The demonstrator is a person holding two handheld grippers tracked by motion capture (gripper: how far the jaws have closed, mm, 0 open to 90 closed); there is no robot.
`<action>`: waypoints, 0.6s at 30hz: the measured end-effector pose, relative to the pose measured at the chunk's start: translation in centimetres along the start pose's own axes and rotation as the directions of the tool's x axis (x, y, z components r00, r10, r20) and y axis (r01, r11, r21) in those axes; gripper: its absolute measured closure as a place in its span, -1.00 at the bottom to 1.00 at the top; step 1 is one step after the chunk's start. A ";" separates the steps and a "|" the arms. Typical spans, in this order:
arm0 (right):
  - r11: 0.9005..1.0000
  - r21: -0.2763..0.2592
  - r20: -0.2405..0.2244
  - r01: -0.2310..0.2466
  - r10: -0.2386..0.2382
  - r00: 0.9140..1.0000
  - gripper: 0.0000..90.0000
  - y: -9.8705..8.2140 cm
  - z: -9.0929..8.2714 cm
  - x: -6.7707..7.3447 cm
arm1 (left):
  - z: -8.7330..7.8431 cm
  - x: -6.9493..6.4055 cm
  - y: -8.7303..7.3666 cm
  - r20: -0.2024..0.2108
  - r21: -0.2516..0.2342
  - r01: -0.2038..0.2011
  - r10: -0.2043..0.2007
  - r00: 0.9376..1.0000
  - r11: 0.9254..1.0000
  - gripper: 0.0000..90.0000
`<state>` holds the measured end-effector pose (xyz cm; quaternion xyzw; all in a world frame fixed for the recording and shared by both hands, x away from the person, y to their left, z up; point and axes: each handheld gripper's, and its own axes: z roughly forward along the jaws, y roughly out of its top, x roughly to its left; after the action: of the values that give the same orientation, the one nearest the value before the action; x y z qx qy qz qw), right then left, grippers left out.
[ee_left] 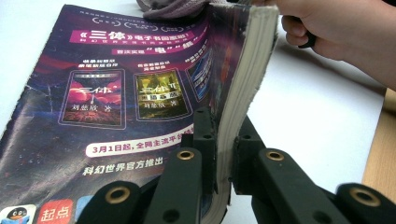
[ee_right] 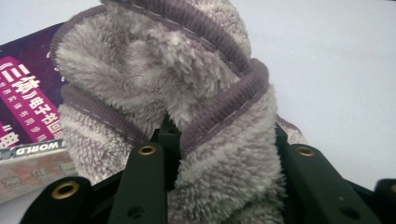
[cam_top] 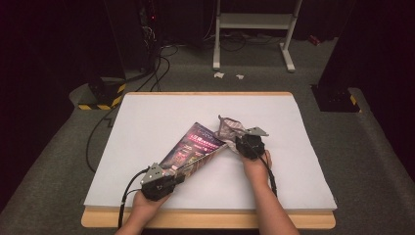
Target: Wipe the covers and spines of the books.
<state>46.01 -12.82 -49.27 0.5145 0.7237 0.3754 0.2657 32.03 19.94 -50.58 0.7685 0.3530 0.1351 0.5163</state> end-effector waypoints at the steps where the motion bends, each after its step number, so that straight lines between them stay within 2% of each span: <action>1: 1.000 -0.002 0.000 0.005 -0.005 1.000 0.42 0.0 -0.1 0.2 | 0.0 0.0 0.0 0.000 -0.001 0.000 0.000 1.000 1.000 0.86; 4: 0.999 -0.024 0.005 0.041 -0.041 0.999 0.41 0.1 -0.8 0.9 | 0.0 0.0 0.0 0.001 -0.004 0.003 -0.003 1.000 1.000 0.86; 7: 0.996 -0.046 -0.008 0.076 -0.077 0.997 0.41 0.2 -1.5 1.8 | 0.0 0.0 0.0 -0.001 -0.002 -0.002 0.002 1.000 1.000 0.86; 11: 0.990 -0.069 -0.049 0.120 -0.124 0.991 0.41 0.0 -2.6 3.7 | 0.0 -0.1 0.0 -0.004 -0.003 -0.004 0.004 1.000 1.000 0.86; 14: 0.988 -0.087 -0.074 0.132 -0.138 0.988 0.41 -0.2 -3.3 4.8 | 0.0 -0.1 0.0 -0.005 -0.004 -0.005 0.005 1.000 1.000 0.86; 18: 0.980 -0.118 -0.130 0.158 -0.173 0.976 0.41 -0.4 -4.7 6.7 | 0.0 -0.2 0.0 -0.007 -0.003 -0.009 0.009 1.000 1.000 0.86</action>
<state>39.95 -7.84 -46.88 0.4099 0.7598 0.4251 0.2719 31.93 19.84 -50.53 0.7687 0.3512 0.1406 0.5156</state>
